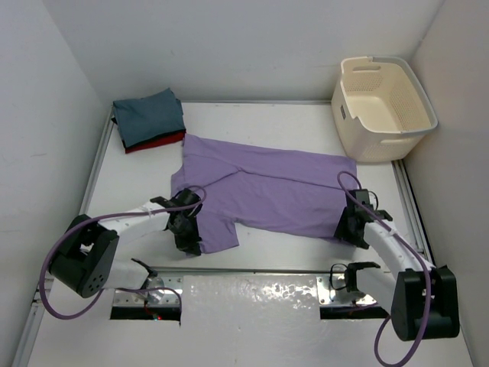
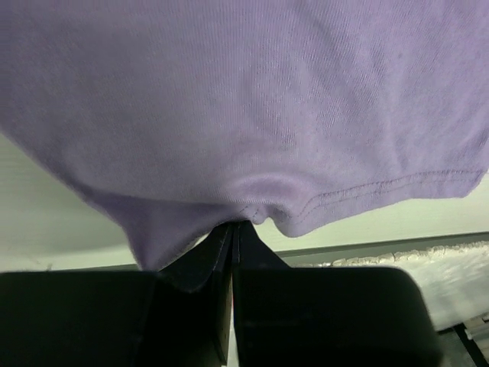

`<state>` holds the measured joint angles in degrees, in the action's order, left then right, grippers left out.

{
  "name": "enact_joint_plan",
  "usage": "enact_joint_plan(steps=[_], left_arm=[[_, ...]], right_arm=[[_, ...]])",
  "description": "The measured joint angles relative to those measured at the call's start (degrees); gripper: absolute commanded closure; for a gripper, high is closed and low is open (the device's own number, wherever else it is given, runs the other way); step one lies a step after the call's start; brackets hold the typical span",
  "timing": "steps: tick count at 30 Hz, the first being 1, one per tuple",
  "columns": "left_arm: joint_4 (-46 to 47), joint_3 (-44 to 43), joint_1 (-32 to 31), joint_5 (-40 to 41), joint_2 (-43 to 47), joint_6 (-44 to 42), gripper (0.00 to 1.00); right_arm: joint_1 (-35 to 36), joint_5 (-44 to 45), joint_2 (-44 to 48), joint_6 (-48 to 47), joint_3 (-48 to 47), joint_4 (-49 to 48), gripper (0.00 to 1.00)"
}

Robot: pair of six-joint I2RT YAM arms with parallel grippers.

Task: Fold and stack the t-shirts
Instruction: Grap the side of the flattened tshirt closest away from the robot with both arms

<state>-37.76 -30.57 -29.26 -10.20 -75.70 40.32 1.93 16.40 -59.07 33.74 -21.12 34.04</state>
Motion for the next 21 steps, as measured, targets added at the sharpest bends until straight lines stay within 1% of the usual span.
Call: enact_joint_plan(steps=[3,5,6,7,8,9,15,21], left_arm=[[-0.3,-0.6,0.0,1.4,0.0,-0.1,1.00],[-0.3,-1.2,0.0,2.2,0.0,-0.4,1.00],[-0.3,-1.7,0.0,2.5,0.0,-0.6,1.00],[-0.3,-2.2,0.0,2.7,0.0,-0.8,1.00],[-0.4,-3.0,0.0,2.9,0.0,-1.0,1.00],[-0.3,-3.9,0.0,3.2,0.0,-1.2,1.00],[1.0,-8.2,0.0,2.8,0.1,-2.9,1.00],[1.9,-12.9,0.0,2.2,0.3,-5.6,1.00]], right_arm=[[-0.4,-0.2,0.6,0.4,0.4,-0.1,0.47],[-0.6,-0.7,1.2,0.7,0.9,-0.8,0.58],[-0.8,-1.6,1.3,1.0,1.3,-1.5,0.73],[-0.9,-2.3,1.3,1.0,1.6,-2.2,0.83],[-1.0,-3.3,1.4,1.2,2.0,-3.3,0.89],[-1.1,-4.6,1.8,1.7,2.4,-4.4,0.99],[-1.4,-6.2,3.9,2.0,3.4,-6.0,1.00],[-1.4,-6.3,2.5,0.4,2.4,-6.1,1.00]])
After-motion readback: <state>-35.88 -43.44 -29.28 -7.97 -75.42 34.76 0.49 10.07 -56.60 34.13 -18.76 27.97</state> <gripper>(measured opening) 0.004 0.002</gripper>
